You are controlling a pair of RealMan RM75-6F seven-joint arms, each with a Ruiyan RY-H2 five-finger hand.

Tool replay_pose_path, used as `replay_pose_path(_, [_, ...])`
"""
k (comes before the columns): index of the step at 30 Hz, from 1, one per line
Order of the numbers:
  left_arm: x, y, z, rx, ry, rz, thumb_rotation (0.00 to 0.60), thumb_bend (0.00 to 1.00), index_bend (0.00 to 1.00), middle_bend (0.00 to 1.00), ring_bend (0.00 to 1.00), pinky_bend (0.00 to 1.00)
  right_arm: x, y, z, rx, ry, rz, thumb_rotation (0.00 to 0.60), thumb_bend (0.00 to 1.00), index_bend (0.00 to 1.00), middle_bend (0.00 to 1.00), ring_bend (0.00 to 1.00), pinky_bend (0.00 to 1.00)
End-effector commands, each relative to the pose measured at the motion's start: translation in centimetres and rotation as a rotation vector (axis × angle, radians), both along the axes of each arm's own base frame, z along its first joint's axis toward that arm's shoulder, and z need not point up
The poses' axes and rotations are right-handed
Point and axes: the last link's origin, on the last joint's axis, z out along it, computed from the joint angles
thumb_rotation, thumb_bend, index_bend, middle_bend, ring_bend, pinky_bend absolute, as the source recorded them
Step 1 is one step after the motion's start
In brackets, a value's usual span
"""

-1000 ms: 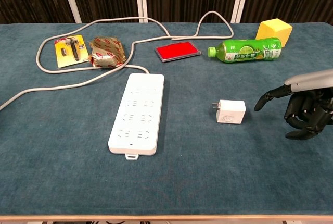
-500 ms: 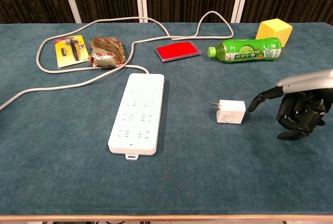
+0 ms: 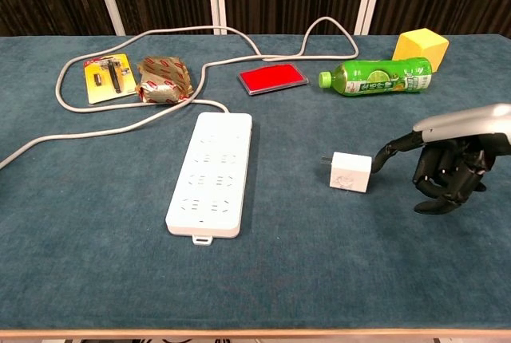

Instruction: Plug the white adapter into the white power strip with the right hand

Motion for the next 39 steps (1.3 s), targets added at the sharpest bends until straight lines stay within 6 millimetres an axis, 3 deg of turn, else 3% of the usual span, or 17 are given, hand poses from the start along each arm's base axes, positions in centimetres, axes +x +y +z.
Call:
replay_pose_path(1, [0.0, 0.0, 0.0, 0.0, 0.0, 0.001, 0.6, 0.1, 0.2, 0.0, 0.0, 0.0, 0.3, -0.2, -0.1, -0.002, -0.007, 0.003, 0.6, 0.41, 0.16, 0.77, 0.83, 0.77])
replay_pose_path(16, [0.0, 0.1, -0.1, -0.004, 0.002, 0.001, 0.6, 0.1, 0.2, 0.0, 0.0, 0.0, 2.6, -0.5, -0.2, 0.006, -0.048, 0.036, 0.6, 0.41, 0.16, 0.77, 0.83, 0.77])
replay_pose_path(22, [-0.1, 0.1, 0.1, -0.001, -0.003, 0.004, 0.6, 0.1, 0.2, 0.0, 0.0, 0.0, 4.2, -0.8, 0.5, -0.014, -0.12, 0.035, 0.6, 0.41, 0.16, 0.77, 0.83, 0.77])
replay_pose_path(27, [-0.1, 0.1, 0.0, -0.006, -0.003, 0.003, 0.6, 0.1, 0.2, 0.0, 0.0, 0.0, 4.2, -1.3, 1.2, -0.049, -0.154, 0.027, 0.6, 0.41, 0.16, 0.76, 0.82, 0.77])
replay_pose_path(28, [-0.1, 0.1, 0.0, -0.005, -0.002, 0.003, 0.6, 0.1, 0.2, 0.0, 0.0, 0.0, 4.2, -1.5, 1.5, -0.074, -0.164, 0.023, 0.6, 0.41, 0.16, 0.71, 0.77, 0.75])
replay_pose_path(30, [-0.1, 0.1, 0.1, -0.001, -0.002, 0.003, 0.6, 0.1, 0.2, 0.0, 0.0, 0.0, 3.9, -1.7, 2.1, -0.143, -0.183, 0.021, 0.6, 0.41, 0.14, 0.5, 0.58, 0.61])
replay_pose_path(32, [-0.1, 0.1, 0.1, 0.001, -0.002, 0.002, 0.6, 0.1, 0.2, 0.0, 0.0, 0.0, 3.6, -1.5, 2.4, -0.198, -0.187, 0.027, 0.6, 0.37, 0.08, 0.26, 0.3, 0.34])
replay_pose_path(35, [-0.1, 0.1, 0.0, -0.001, -0.001, 0.003, 0.6, 0.1, 0.2, 0.0, 0.0, 0.0, 3.2, -1.2, 2.5, -0.279, -0.161, 0.05, 0.6, 0.33, 0.04, 0.15, 0.15, 0.18])
replay_pose_path(39, [0.0, 0.0, 0.0, -0.001, -0.001, 0.001, 0.6, 0.1, 0.2, 0.0, 0.0, 0.0, 3.4, -0.2, 1.4, -0.343, -0.175, 0.023, 0.6, 0.32, 0.04, 0.12, 0.1, 0.13])
